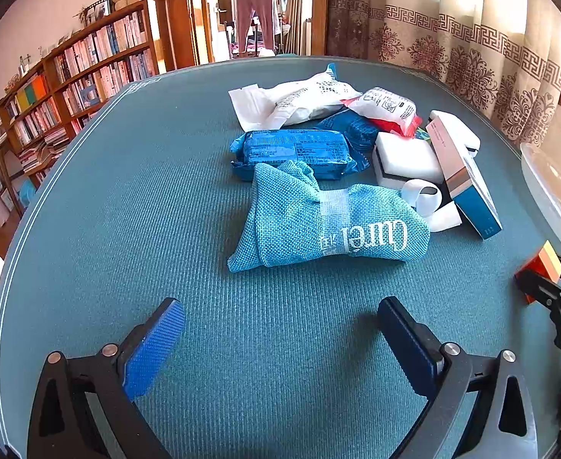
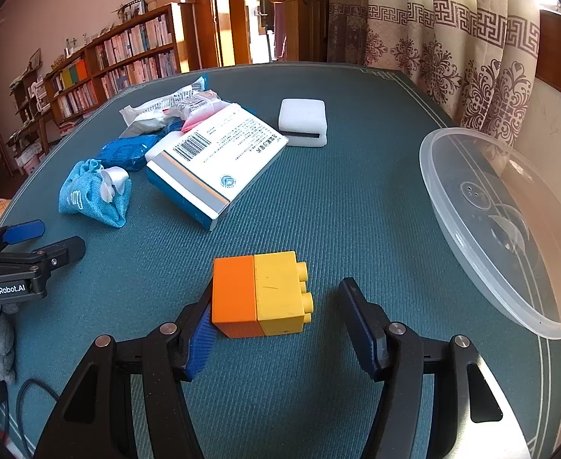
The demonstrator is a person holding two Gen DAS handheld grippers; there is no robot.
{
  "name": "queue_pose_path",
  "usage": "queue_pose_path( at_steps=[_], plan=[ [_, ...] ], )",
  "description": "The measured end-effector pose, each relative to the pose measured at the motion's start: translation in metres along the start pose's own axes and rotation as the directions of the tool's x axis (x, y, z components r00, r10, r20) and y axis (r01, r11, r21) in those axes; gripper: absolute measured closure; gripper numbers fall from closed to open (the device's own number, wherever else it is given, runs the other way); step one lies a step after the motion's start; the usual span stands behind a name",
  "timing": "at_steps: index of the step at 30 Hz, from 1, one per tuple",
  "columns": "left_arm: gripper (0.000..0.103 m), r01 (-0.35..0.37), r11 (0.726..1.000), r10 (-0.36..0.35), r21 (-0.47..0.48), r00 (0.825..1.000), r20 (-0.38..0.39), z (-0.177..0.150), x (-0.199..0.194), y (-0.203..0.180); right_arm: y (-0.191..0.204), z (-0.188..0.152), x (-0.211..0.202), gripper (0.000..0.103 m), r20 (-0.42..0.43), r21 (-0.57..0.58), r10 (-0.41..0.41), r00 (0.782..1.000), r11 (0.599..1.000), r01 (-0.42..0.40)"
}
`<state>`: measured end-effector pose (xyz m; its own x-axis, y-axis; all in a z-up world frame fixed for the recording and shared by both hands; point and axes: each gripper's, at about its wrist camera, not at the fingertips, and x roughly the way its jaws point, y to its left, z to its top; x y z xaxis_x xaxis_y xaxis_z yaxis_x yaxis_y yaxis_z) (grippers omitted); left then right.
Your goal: Organize objects
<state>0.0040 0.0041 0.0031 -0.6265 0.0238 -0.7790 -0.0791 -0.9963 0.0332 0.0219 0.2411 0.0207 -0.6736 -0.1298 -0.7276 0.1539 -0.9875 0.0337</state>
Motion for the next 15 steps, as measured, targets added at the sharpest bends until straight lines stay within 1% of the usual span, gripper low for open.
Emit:
queue_pose_path(
  at_steps=[4, 6, 9, 11, 15],
  plan=[
    [0.000, -0.014, 0.999, 0.015, 0.044, 1.000, -0.008, 0.007, 0.004, -0.006, -0.003, 0.000, -0.001, 0.041, 0.003, 0.009, 0.012, 1.000, 1.000, -0.012],
    [0.000, -0.026, 0.997, 0.026, 0.078, 1.000, 0.003, 0.012, 0.004, -0.009, -0.003, -0.001, -0.001, 0.041, 0.003, 0.010, 0.012, 1.000, 1.000, -0.012],
    [0.000, -0.019, 0.992, 0.016, 0.129, 1.000, 0.019, 0.022, 0.003, -0.015, -0.002, -0.001, -0.001, 0.041, 0.003, 0.010, 0.012, 1.000, 1.000, -0.012],
    [0.000, -0.015, 0.984, 0.009, 0.179, 0.999, 0.031, 0.028, 0.003, -0.022, -0.002, -0.001, -0.001, 0.041, 0.004, 0.012, 0.016, 1.000, 1.000, -0.016],
    [0.000, -0.018, 0.959, 0.006, 0.282, 0.999, 0.046, 0.039, 0.010, -0.034, -0.002, -0.001, -0.002, 0.041, 0.005, 0.013, 0.018, 1.000, 1.000, -0.018]
  ],
)
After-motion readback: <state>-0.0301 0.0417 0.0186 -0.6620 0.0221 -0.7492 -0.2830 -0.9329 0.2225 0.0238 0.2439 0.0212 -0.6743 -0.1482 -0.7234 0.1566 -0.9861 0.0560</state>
